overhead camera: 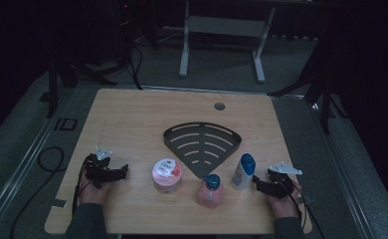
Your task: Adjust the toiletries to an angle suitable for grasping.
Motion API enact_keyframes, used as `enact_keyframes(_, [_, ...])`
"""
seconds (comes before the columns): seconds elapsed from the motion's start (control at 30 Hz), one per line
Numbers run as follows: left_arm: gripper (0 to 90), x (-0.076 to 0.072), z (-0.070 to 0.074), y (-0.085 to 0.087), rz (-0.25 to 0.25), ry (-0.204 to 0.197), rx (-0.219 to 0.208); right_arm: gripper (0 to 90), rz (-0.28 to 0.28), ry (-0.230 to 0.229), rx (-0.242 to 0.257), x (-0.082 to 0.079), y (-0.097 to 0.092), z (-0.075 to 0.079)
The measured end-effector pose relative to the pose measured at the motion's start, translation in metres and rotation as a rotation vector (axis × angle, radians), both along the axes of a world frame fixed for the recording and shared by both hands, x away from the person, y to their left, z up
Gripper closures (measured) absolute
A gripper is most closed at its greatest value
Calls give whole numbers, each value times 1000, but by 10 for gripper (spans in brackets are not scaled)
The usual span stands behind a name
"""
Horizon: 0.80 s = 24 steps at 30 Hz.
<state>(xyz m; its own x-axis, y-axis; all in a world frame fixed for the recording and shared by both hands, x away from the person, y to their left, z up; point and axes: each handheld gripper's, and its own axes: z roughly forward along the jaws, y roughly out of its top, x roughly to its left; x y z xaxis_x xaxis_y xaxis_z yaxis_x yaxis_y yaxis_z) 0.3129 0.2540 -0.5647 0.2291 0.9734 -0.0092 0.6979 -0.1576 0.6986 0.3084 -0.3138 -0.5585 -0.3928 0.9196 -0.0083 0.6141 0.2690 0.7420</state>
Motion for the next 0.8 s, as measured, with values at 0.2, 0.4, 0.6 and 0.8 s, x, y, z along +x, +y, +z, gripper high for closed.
enact_keyframes(0.2, [67,0,0,0,4,0,1,301,-3,2,1,-2,1,0])
enact_keyframes(0.4, [67,0,0,0,4,0,1,332,8,-3,2,-6,1,0])
enact_keyframes(0.6, [67,0,0,0,4,0,1,512,39,-34,-38,-14,4,3])
enact_keyframes(0.8, [67,0,0,0,4,0,1,831,75,-17,-32,-21,7,17])
